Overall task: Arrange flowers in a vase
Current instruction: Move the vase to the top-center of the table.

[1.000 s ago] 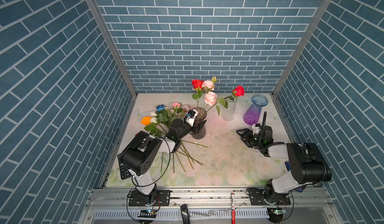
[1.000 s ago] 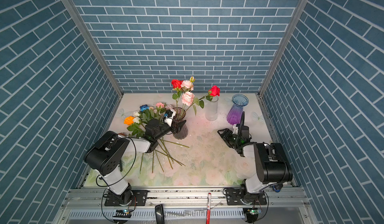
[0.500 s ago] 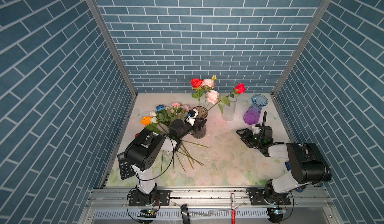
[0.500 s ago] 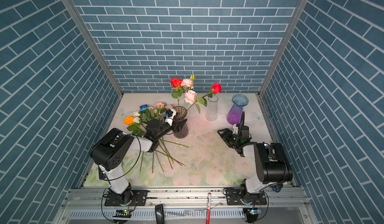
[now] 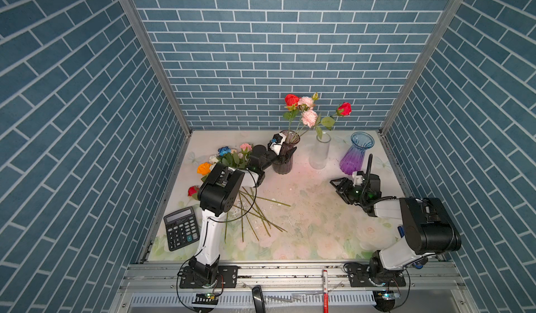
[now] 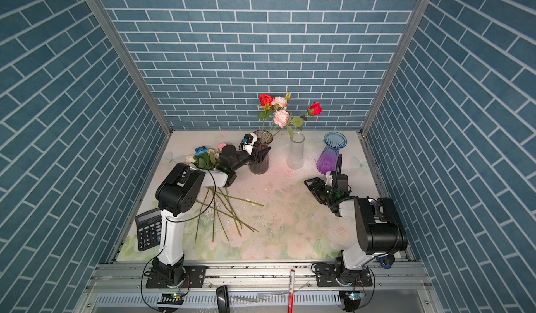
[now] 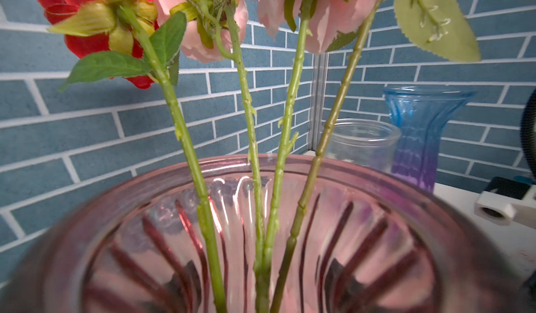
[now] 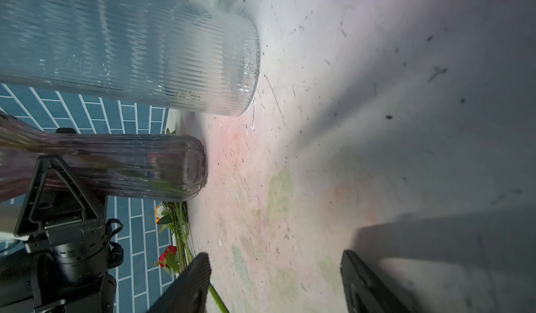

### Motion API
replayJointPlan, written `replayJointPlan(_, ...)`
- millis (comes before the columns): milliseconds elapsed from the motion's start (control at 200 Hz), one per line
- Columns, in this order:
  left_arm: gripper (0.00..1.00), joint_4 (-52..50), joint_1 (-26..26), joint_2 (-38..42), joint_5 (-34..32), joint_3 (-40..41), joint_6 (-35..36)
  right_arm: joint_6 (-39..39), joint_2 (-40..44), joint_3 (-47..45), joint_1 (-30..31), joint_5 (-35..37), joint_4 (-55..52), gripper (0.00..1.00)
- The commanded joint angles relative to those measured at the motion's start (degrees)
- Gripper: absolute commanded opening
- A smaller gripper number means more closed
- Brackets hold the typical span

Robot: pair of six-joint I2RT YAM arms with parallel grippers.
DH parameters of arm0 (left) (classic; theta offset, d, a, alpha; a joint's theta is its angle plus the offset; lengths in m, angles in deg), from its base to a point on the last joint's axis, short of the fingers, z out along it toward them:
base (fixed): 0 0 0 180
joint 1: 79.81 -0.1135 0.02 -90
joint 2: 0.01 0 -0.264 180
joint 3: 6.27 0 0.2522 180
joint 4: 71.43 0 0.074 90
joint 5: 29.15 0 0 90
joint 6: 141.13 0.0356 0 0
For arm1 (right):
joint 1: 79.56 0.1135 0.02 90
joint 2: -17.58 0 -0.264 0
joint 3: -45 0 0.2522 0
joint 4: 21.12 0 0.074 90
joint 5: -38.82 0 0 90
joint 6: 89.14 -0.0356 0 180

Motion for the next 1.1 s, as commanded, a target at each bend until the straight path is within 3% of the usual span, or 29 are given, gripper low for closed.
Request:
replayJointPlan(0,0.41,0.16,-1.96,-3.26,0.16,-6.71,1.49,-0.83,-1.55,1.79,-0.38,-1.35,-0.33,0.72)
replayJointPlan(350,0.42,3.26,-5.59,-12.85,-2.15,-17.51,-1.34,-0.8,-1.34,1.56,-0.39,-1.09,0.47,0.72)
replayJointPlan(540,0.44,7.02,-6.18,-14.55,-0.93,-16.76,-3.02,-0.98,-1.92,1.81,-0.41,-1.05,0.77,0.73)
replayJointPlan(705,0.53,9.68,-6.22,-13.06,-1.39,-12.8,-3.47,-0.98,-1.62,1.57,-0.4,-0.61,0.79,0.72)
replayJointPlan(855,0.68,12.58,-6.23,-12.51,-1.84,-10.43,-4.78,-0.92,-1.22,1.28,-0.41,-0.34,0.76,0.73)
replayJointPlan(1020,0.95,14.08,-6.24,-11.93,-1.84,-9.21,-5.25,-0.97,-0.63,0.86,-0.41,-0.18,1.01,0.73)
replayJointPlan(1095,1.0,14.59,-6.23,-11.15,-2.11,-8.29,-4.82,-0.98,-0.52,0.75,-0.41,-0.08,1.05,0.73)
